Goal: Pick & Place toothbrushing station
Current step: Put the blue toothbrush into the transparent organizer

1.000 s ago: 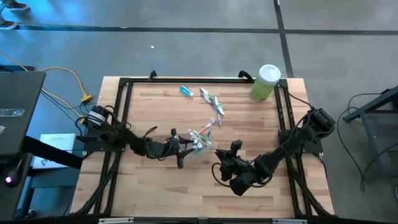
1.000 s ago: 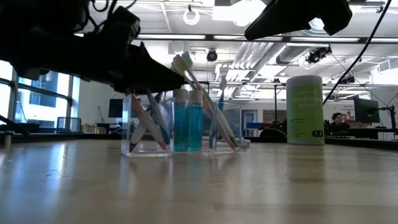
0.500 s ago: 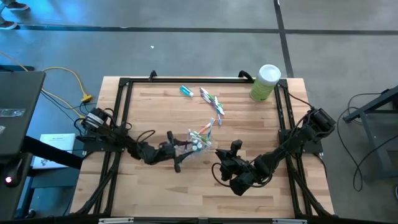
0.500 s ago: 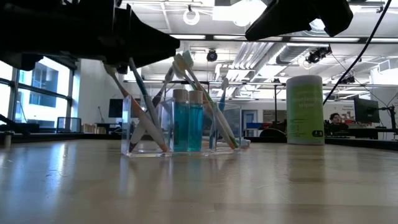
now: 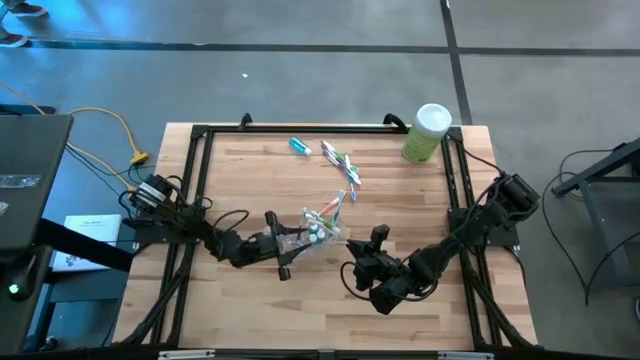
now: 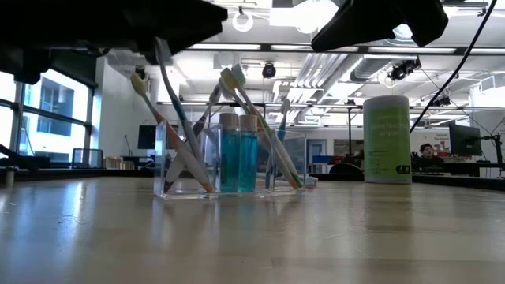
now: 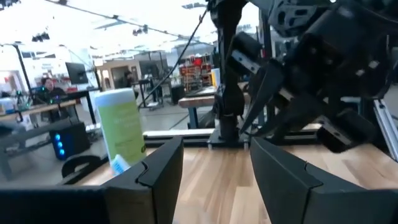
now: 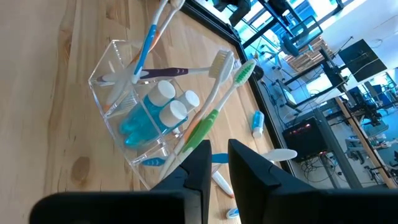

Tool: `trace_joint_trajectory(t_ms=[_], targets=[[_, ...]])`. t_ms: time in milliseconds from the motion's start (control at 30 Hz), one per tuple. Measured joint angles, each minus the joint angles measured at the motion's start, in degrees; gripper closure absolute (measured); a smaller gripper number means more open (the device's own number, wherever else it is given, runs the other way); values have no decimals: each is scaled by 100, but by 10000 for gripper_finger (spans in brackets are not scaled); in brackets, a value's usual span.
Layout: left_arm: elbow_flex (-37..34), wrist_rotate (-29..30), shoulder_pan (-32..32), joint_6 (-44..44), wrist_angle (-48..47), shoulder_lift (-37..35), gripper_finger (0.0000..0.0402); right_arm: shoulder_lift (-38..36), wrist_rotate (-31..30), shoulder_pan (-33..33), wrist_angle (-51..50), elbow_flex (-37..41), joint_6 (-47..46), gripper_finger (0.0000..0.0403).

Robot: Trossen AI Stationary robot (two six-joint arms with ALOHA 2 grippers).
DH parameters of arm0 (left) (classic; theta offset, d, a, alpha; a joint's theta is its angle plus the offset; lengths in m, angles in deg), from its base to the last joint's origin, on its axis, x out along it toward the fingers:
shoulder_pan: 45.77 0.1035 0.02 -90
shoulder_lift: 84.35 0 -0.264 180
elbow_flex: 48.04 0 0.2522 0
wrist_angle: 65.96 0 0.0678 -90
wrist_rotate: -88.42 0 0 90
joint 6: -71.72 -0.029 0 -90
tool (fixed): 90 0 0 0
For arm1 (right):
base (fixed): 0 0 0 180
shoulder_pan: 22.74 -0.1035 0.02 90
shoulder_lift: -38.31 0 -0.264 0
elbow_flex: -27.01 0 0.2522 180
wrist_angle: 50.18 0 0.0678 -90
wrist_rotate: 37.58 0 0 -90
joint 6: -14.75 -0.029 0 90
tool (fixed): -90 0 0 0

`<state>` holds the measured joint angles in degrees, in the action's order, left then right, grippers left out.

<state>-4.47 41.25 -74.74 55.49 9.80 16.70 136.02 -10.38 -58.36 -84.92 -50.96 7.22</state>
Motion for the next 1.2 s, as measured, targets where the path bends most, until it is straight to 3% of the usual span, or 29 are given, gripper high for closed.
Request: trace_joint_trajectory(t_ms=[367, 467, 567, 800, 1000, 1200], targets=[[193, 106, -112, -338, 10, -251, 218, 2, -127, 5, -272, 0, -316, 357], [244, 151, -217, -437, 12, -476, 218, -41, -289, 59, -788, -2, -1000, 357], [245, 555, -377, -450, 0, -802, 218, -168, -254, 224, -1557, -2, -1950, 357], [245, 2023, -952, -542, -265, -1466, 218, -258, 375, 755, -3517, 103, -4539, 357], [243, 3513, -1421, -1240, -285, -1671, 218, -251, 1533, 1235, -2270, 1093, -4279, 357], [243, 4400, -1596, -1522, -309, -1673, 218, -251, 2178, 1750, 510, 2271, -3039, 357]])
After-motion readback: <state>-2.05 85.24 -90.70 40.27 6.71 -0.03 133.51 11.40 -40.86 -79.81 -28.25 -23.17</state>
